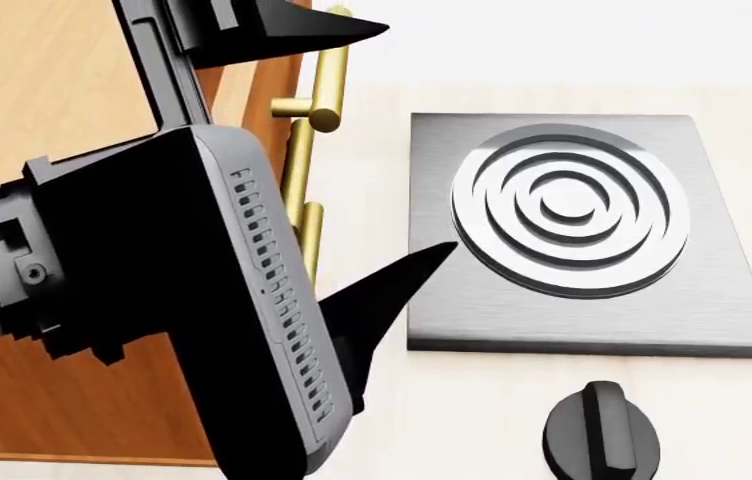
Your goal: Pick the akita bowl on the wooden cabinet and place it on the plate.
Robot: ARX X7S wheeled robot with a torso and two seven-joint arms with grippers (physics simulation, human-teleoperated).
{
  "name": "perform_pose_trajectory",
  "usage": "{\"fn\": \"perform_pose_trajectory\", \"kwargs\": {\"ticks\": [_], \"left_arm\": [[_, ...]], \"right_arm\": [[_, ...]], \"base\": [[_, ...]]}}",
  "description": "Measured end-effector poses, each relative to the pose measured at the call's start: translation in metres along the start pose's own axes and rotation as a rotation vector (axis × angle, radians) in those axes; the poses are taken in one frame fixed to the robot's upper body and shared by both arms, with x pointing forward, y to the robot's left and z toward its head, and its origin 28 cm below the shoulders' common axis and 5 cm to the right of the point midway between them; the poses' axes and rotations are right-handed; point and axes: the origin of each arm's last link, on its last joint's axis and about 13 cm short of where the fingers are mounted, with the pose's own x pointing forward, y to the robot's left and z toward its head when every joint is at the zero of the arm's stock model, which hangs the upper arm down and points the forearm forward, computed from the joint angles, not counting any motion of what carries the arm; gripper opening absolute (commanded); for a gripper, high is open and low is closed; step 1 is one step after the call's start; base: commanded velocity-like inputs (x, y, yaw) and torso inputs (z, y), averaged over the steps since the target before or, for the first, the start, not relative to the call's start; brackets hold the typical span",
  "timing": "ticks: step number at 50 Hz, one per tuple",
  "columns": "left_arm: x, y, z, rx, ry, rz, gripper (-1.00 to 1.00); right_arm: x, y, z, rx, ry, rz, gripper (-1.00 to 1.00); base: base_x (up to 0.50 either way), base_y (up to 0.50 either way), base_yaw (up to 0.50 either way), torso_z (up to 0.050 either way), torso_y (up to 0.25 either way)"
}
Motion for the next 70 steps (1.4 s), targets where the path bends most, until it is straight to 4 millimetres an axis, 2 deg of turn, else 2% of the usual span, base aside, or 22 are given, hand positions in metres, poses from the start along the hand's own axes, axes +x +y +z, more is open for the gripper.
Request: {"fn": "perform_pose_trajectory", "kwargs": {"ticks": [20, 37, 70], "left_arm": [[0.001, -0.001, -0.002, -0.004, 0.0, -0.004, 1.0], [0.001, -0.003, -0.005, -0.011, 0.003, -0.005, 1.0], [0.003, -0.004, -0.006, -0.016, 0.002, -0.008, 1.0]], "right_arm": [[0.019, 0.006, -0.018, -0.056, 0.032, -0.013, -1.0], [0.027, 0.015, -0.032, -0.121, 0.071, 0.024, -1.0], [0.042, -0.003, -0.037, -0.13, 0.056, -0.043, -1.0]], "base": [[0.0, 0.0, 0.0, 0.0, 0.0], [0.0, 0.0, 0.0, 0.0, 0.001], [0.0, 0.0, 0.0, 0.0, 0.0]]}}
